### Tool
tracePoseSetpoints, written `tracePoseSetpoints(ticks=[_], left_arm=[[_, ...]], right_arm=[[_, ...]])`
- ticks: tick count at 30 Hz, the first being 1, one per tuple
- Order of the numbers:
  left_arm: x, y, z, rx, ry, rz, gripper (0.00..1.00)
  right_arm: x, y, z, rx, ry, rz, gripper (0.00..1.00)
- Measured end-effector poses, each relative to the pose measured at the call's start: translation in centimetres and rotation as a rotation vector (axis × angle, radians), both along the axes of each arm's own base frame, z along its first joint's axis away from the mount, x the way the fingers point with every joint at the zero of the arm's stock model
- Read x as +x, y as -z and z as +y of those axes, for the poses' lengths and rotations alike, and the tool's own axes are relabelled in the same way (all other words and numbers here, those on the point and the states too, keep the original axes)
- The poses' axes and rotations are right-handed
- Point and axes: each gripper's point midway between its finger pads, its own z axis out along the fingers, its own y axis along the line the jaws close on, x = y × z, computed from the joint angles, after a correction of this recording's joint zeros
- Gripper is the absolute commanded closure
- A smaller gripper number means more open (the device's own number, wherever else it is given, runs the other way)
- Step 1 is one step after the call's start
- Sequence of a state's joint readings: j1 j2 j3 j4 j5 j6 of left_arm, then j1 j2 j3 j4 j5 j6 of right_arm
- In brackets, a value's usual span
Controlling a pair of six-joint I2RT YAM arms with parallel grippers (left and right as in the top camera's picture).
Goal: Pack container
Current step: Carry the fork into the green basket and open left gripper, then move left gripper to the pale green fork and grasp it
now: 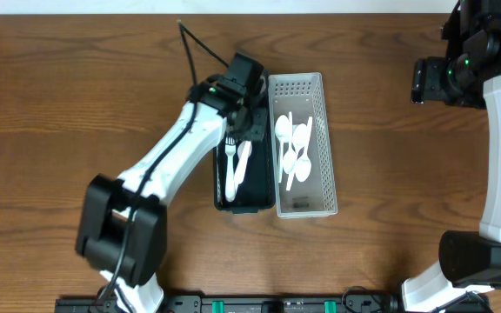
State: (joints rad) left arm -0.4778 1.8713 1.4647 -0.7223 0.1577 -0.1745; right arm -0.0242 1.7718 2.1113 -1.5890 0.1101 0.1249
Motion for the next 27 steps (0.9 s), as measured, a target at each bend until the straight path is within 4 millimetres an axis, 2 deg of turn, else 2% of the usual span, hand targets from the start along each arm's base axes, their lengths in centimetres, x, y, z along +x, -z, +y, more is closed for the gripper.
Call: tracePoseSetpoints(ticks=[1,2,3,6,7,8,14,17,20,22,24,25,26,27], left_arm=[[0.0,0.4,0.0,0.006,0.000,0.009,0.83],[0.0,0.8,0.0,0.010,-0.001,0.017,0.74],[0.0,1.0,0.1,0.018,-0.001,0.018,0.70],[0.1,1.1,0.3,0.032,0.005,0.009,0.59],[0.2,1.1,0.4,0.040,0.008,0.004,0.51],[0.2,1.1,0.5,0.044,0.009,0.002,0.48],[0.6,1.1,1.2,0.083,-0.010,-0.019,0.46],[1.0,0.3,1.9,0.111,-0.026,-0.052,0.45],[1.5,-2.7,3.0,0.138,-0.049,-0.140,0.37],[1.3,-6.4,4.6,0.158,-0.085,-0.225,0.37],[0.6,-11.2,7.5,0.171,-0.164,-0.316,0.37],[-0.1,-13.8,9.6,0.175,-0.227,-0.358,0.37],[-0.8,-15.5,11.4,0.183,-0.284,-0.383,0.37],[-2.1,-17.6,14.5,0.189,-0.387,-0.401,0.36]], right_arm=[[0.0,0.0,0.0,0.000,0.000,0.000,0.21],[0.0,0.0,0.0,0.000,0.000,0.000,0.21],[0.0,0.0,0.0,0.000,0.000,0.000,0.22],[0.0,0.0,0.0,0.000,0.000,0.000,0.21],[0.0,0.0,0.0,0.000,0.000,0.000,0.21],[0.0,0.0,0.0,0.000,0.000,0.000,0.21],[0.0,0.0,0.0,0.000,0.000,0.000,0.21],[0.0,0.0,0.0,0.000,0.000,0.000,0.21],[0.0,0.0,0.0,0.000,0.000,0.000,0.22],[0.0,0.0,0.0,0.000,0.000,0.000,0.22],[0.0,0.0,0.0,0.000,0.000,0.000,0.21],[0.0,0.0,0.0,0.000,0.000,0.000,0.22],[0.0,0.0,0.0,0.000,0.000,0.000,0.22],[0.0,0.0,0.0,0.000,0.000,0.000,0.22]])
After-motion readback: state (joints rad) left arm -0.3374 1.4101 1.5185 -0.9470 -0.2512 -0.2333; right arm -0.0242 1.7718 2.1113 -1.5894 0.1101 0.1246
